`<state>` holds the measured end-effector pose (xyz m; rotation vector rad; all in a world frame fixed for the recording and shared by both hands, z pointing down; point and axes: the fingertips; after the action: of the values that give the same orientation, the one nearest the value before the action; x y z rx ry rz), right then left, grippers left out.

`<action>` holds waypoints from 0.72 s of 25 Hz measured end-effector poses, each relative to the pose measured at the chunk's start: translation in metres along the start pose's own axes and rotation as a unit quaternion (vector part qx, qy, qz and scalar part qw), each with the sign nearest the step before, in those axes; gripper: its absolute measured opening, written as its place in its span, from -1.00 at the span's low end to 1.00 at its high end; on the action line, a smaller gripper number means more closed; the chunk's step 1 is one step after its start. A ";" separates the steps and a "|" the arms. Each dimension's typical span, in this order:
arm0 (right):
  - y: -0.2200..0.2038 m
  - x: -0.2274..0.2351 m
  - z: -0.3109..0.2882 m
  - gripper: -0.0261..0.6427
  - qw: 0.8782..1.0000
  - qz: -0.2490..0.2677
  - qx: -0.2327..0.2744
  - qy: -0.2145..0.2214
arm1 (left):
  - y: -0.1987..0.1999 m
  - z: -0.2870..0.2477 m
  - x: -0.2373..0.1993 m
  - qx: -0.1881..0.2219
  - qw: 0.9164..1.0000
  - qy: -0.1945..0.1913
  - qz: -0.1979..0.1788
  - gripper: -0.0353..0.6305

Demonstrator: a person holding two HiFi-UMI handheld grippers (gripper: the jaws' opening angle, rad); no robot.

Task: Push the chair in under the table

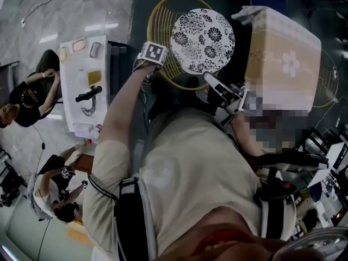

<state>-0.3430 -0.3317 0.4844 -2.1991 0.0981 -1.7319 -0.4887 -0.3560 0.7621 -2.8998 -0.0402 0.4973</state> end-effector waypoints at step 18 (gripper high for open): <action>0.001 -0.012 -0.002 -0.89 1.000 -0.010 0.004 0.010 | 0.002 0.015 -0.004 0.009 1.000 0.027 -0.013 -0.52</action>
<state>-0.3483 -0.3300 0.4731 -2.1845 0.0751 -1.7629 -0.4977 -0.3553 0.7487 -2.8908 -0.0638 0.4115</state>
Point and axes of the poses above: the fingertips, and each gripper's own axes: z backward along the fingers, x to its right, y out of its top, and after that the axes turned 5 degrees about z, right-handed
